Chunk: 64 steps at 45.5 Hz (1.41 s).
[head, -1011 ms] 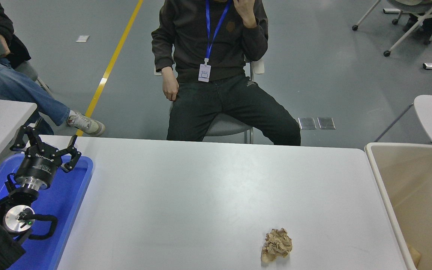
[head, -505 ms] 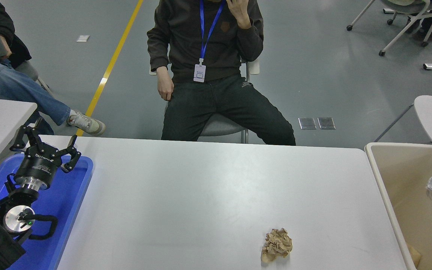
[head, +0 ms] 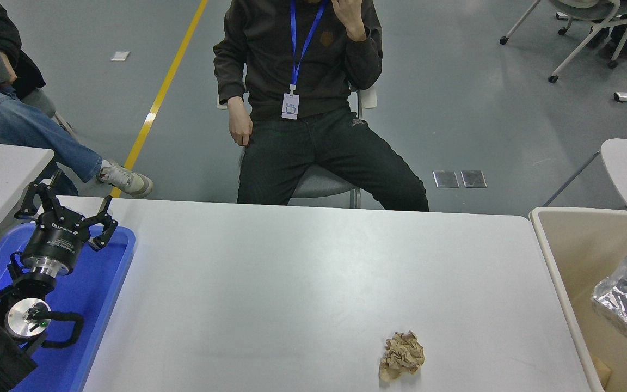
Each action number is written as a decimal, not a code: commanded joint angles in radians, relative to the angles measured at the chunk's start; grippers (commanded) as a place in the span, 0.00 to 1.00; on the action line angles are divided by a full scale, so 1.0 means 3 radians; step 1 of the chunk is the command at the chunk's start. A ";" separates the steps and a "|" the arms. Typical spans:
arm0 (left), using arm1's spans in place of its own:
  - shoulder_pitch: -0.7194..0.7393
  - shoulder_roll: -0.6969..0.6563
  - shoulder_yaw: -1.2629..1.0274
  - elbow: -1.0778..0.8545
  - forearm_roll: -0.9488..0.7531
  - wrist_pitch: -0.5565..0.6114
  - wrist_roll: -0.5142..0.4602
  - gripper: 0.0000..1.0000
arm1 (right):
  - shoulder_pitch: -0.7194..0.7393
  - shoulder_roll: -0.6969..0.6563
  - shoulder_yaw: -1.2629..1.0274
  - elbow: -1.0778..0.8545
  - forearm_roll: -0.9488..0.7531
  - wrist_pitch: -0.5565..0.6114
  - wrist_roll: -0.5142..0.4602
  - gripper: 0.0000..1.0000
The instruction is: Clean the table surface
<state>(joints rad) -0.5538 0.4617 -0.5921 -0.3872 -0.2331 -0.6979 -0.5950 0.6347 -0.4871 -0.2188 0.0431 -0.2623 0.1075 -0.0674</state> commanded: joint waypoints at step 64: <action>0.0000 0.0000 0.0000 0.0002 0.0000 0.0000 -0.0001 1.00 | 0.1152 -0.0769 0.2682 0.1185 0.0026 -0.0425 0.0035 0.98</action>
<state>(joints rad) -0.5538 0.4617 -0.5921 -0.3870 -0.2332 -0.6980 -0.5946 0.9532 -0.6880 0.3457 0.2881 -0.2554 -0.0218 -0.0590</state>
